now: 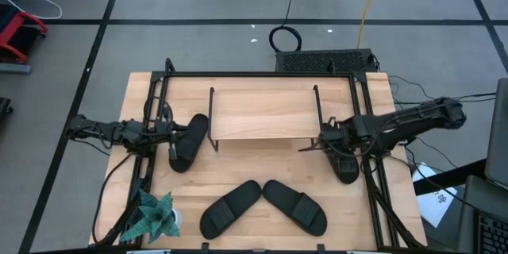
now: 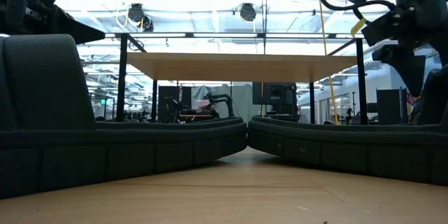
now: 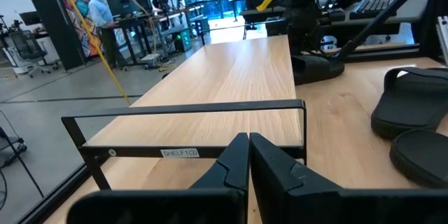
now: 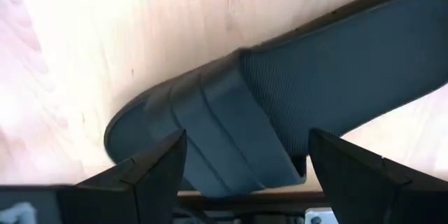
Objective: Pick and place slides into the shelf
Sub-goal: Put the top right black slide on the shelf
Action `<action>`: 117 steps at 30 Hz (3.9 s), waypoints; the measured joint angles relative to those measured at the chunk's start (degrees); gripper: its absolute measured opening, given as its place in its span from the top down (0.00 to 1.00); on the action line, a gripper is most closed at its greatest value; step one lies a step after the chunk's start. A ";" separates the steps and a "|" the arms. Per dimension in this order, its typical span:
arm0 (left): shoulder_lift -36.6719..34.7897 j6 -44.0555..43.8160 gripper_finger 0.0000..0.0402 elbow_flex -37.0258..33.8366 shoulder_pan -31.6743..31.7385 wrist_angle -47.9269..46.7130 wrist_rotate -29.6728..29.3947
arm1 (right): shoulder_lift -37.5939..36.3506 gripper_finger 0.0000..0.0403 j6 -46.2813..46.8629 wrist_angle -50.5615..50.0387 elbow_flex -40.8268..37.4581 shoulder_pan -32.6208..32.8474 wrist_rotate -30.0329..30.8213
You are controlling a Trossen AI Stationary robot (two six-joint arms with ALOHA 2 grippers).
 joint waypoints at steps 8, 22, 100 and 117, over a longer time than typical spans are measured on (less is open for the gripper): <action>0.00 -0.02 0.95 0.00 0.00 0.22 -0.01 | 0.03 0.28 -4.50 2.84 -3.64 -2.37 -4.48; -0.01 0.28 0.95 0.00 0.00 0.31 0.01 | -0.16 0.28 -4.36 3.11 -3.70 -3.27 -2.79; -0.01 -0.59 0.95 0.00 0.00 1.66 0.01 | 2.99 1.00 3.16 -13.66 32.56 3.11 -22.26; -0.02 -0.39 0.95 0.00 -0.01 1.62 0.03 | 17.27 1.00 -21.20 -19.41 51.33 -13.90 -26.81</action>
